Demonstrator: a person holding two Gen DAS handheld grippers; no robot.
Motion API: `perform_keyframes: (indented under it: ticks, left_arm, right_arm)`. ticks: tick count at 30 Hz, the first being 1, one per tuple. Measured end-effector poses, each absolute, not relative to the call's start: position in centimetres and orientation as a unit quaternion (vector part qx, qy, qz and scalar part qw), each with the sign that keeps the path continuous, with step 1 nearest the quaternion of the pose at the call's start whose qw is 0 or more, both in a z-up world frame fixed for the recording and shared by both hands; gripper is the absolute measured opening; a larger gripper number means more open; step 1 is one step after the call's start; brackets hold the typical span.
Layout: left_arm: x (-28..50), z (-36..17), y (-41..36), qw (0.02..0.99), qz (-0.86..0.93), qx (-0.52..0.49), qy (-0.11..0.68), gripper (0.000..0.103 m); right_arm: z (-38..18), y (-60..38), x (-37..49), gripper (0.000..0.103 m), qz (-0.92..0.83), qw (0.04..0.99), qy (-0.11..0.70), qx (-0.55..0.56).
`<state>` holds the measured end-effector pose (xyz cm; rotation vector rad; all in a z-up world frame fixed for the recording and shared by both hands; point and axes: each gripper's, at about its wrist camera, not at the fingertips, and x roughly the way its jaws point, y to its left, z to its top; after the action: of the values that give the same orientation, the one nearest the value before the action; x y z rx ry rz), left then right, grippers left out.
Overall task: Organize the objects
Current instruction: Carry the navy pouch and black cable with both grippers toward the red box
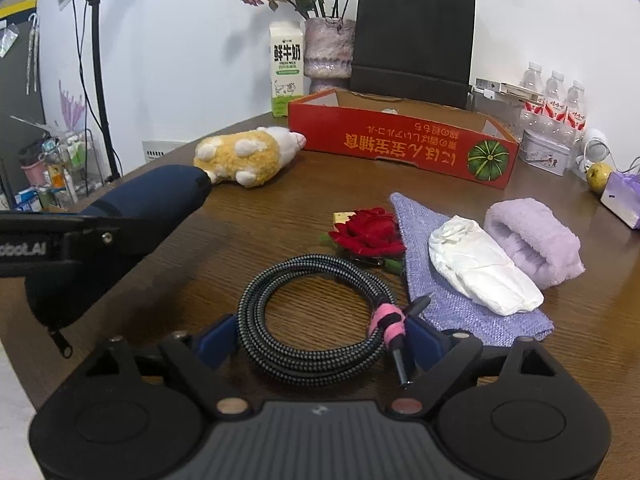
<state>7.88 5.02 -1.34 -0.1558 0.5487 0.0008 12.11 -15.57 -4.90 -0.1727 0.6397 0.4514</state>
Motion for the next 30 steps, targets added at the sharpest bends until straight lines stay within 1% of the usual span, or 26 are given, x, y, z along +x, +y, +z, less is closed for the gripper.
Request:
perform_keyframes:
  ticks: [14,30]
  left_arm:
    - [9.4,0.7,3.7,0.965,0.001,-0.061,0.256,0.063]
    - [15.7,3.1,1.6,0.969,-0.002,-0.049,0.242,0.063]
  right_arm:
    - [-2.1,-16.6,12.2,0.088,0.223,0.932,0.275,-0.079]
    - [1.3,-18.2,17.2,0.088,0.218,0.945,0.233,-0.072]
